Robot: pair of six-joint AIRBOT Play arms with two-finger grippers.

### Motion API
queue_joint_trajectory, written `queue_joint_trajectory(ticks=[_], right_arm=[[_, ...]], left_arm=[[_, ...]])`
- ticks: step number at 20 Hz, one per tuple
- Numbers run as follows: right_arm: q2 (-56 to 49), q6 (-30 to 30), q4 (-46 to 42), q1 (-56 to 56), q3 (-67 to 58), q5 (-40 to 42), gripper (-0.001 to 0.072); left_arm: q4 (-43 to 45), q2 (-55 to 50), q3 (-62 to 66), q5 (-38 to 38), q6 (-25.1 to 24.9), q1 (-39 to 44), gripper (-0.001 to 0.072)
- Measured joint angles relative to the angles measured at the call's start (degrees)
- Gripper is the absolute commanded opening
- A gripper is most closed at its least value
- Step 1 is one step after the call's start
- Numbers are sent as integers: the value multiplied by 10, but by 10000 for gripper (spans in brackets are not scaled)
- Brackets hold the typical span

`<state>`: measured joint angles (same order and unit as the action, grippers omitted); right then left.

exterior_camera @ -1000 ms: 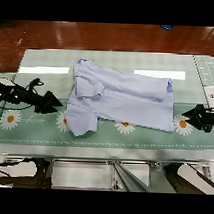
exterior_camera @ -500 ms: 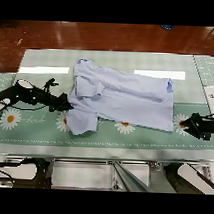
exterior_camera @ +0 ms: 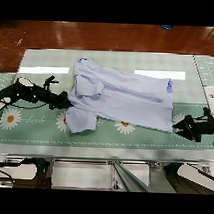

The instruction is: Fold the shirts.

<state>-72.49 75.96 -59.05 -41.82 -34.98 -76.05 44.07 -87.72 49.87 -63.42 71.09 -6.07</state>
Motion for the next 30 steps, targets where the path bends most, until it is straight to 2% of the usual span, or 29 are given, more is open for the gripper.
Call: queue_joint_trajectory(ticks=[2, 3, 4, 5, 6, 8, 11, 16, 20, 24, 30], right_arm=[[-23, -8, 24, 31, 0, 11, 404], [-34, -12, 41, 47, -1, 16, 381], [-45, -15, 59, 64, -4, 26, 281], [-55, -20, 71, 80, -9, 42, 116], [-61, -24, 79, 96, -18, 61, 22], [-68, -33, 104, 127, -56, 71, 21], [-71, -41, 139, 179, -173, 33, 21], [-49, -8, 158, 260, -494, -10, 21], [4, 35, 123, 282, -723, -18, 21], [113, 56, 46, 288, -807, -32, 21], [270, 85, -59, 290, -834, -63, 21]], left_arm=[[0, 0, 1, -1, 0, 0, 26], [-2, 0, 1, -2, 0, 0, 26], [-2, 0, 1, -2, 0, 0, 25], [-2, 0, 1, -2, 0, 0, 26], [-2, 0, 3, -3, 0, 0, 25], [-2, 1, 24, -10, 0, -5, 25], [-18, 8, 115, -47, 2, -19, 25], [-50, 56, 377, -96, 24, -33, 25], [-31, 107, 593, -130, 71, -50, 25], [16, 195, 685, -160, 99, -79, 25], [152, 370, 694, -165, 111, -97, 25]])
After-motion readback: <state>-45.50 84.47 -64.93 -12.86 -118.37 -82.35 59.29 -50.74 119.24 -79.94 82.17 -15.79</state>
